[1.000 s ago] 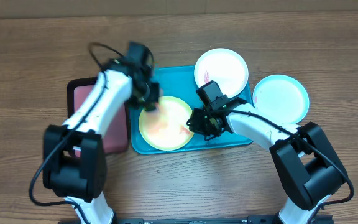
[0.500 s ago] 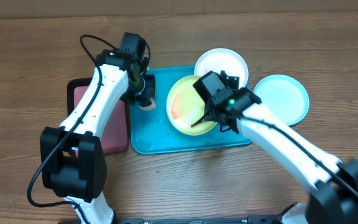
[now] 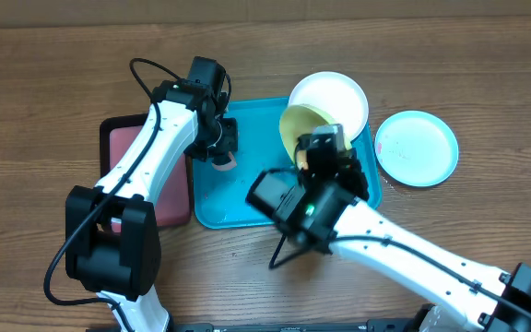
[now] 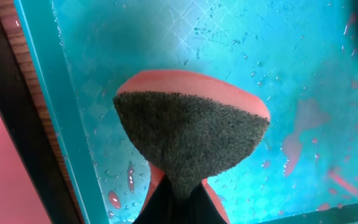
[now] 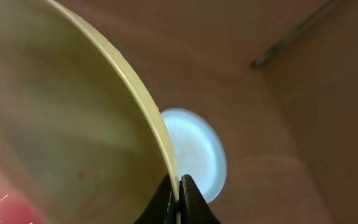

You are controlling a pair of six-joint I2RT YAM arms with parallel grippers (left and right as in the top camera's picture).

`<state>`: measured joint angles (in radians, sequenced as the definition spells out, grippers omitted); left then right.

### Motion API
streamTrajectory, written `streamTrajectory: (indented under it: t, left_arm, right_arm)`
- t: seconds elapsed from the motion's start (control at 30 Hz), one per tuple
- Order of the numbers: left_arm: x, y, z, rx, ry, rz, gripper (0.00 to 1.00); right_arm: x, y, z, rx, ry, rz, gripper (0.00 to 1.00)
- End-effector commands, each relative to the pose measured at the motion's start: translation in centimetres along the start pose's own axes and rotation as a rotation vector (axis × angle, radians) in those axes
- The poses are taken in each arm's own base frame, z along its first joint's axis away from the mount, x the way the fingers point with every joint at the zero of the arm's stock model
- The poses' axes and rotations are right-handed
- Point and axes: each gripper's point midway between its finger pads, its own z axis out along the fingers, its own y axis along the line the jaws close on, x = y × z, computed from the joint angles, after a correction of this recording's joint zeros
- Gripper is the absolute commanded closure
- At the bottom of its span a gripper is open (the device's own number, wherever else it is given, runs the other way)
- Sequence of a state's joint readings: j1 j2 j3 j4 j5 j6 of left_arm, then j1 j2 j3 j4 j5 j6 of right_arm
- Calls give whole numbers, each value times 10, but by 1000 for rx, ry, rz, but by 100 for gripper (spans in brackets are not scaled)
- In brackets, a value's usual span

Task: Clean dirty plates on tray and stack at the side
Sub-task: 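Lift the yellow plate with the right gripper and tilt it up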

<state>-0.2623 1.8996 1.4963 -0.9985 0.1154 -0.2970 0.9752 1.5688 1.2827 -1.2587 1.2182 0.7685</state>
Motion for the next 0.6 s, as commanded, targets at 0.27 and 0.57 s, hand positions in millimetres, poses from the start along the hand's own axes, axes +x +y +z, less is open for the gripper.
streamTrajectory:
  t: [0.27, 0.57]
  left_arm:
    - [1, -1, 2, 5, 4, -19, 96]
    - [0, -2, 2, 5, 1, -19, 96]
  right_arm:
    - [-51, -30, -35, 162, -316, 43, 96]
    - [-48, -26, -33, 141, -292, 47, 96]
